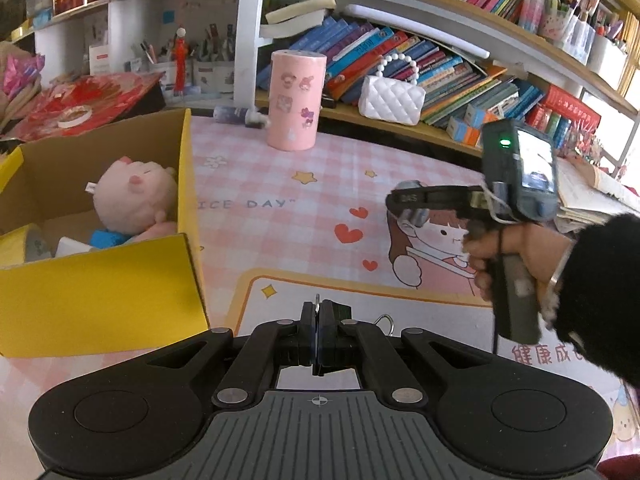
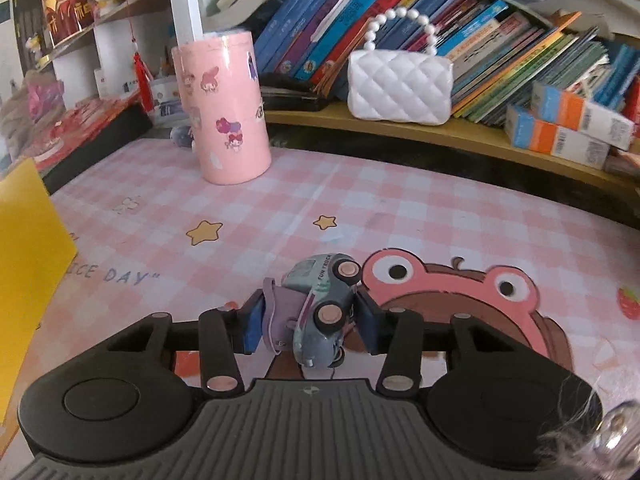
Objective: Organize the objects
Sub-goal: 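Close the right tool around the grey toy car, then carry the grey toy car with the right tool to the yellow box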
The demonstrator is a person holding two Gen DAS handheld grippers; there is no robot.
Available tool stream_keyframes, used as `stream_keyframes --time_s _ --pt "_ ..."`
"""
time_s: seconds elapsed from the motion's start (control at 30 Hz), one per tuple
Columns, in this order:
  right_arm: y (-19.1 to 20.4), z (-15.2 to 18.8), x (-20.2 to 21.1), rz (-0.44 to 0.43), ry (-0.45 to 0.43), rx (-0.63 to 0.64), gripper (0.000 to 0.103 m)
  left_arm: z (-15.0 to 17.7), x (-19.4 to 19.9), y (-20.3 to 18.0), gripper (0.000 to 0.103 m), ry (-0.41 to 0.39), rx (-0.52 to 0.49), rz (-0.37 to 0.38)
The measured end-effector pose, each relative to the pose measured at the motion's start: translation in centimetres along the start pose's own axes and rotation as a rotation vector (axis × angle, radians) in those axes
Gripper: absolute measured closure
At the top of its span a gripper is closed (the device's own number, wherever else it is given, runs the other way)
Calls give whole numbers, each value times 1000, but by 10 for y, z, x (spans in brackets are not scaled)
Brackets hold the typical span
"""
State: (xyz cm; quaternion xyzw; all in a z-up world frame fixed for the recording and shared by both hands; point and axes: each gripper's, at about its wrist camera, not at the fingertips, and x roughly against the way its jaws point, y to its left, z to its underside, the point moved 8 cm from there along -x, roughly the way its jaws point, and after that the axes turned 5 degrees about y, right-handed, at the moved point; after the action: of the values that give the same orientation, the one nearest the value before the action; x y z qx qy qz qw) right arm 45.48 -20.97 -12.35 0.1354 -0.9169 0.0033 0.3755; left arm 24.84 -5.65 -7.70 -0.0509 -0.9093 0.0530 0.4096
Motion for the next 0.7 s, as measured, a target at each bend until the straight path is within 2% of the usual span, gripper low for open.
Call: stream_keyframes --time_s 0.33,0.53,0.7 --pt "23 30 85 11 -17 -73 59 10 16 12 103 -48 20 60" --pt "50 59 131 28 20 -75 59 18 35 30 103 -85 43 81" --pt "85 89 160 20 54 -101 59 31 50 55 103 -94 65 67"
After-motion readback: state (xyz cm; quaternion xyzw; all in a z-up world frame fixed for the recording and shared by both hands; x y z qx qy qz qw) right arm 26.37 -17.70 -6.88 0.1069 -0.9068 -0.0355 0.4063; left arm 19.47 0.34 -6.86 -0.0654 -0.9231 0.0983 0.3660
